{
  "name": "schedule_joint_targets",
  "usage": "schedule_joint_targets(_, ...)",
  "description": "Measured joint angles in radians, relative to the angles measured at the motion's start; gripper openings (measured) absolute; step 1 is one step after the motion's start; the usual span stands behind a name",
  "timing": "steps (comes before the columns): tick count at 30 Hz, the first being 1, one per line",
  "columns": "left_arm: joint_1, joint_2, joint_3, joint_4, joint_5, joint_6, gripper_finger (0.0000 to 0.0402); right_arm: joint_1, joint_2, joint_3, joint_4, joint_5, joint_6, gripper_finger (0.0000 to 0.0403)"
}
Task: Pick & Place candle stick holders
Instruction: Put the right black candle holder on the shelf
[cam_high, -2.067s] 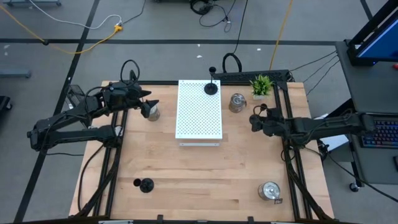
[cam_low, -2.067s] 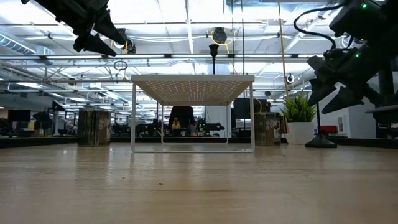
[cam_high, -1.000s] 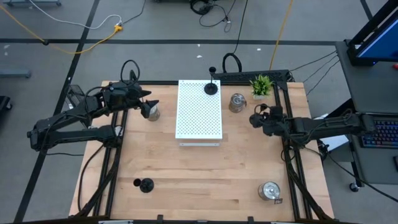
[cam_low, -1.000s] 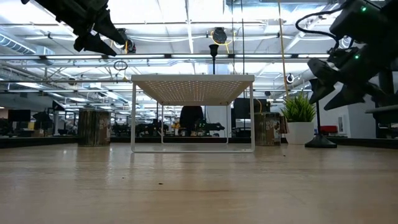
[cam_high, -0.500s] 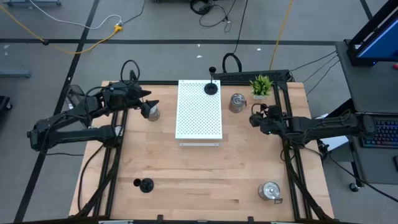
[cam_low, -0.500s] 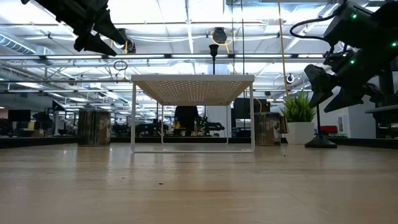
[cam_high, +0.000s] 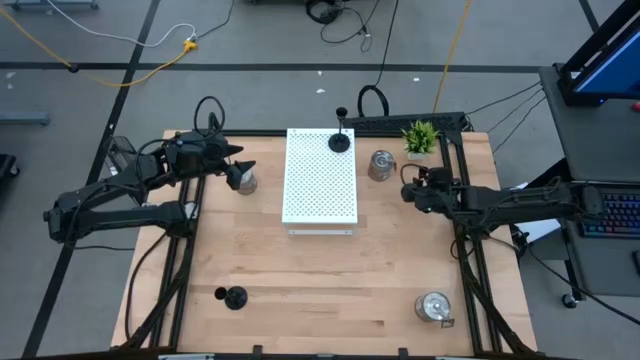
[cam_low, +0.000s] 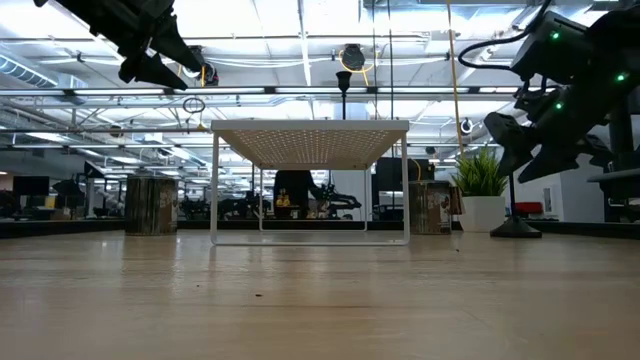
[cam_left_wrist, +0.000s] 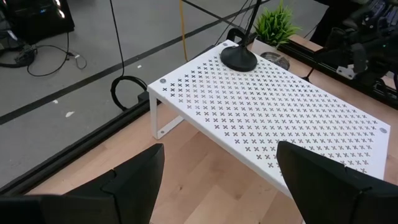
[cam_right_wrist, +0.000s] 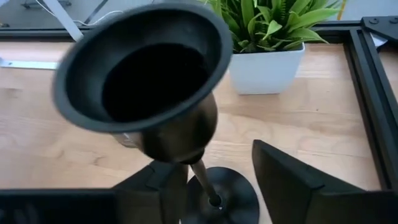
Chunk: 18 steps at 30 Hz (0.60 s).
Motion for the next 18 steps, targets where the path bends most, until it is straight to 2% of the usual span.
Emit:
schedule_joint_targets(11, 0.000, 0.000, 0.000, 0.000, -0.001, 0.003, 0.0314, -0.005, 0.040, 0.000, 0.087, 0.004, -0.086, 0.0016)
schedule_joint_targets(18, 0.000, 0.000, 0.000, 0.000, -0.001, 0.002, 0.0318, -0.006, 0.039, 0.000, 0.099, 0.004, -0.072, 0.0007)
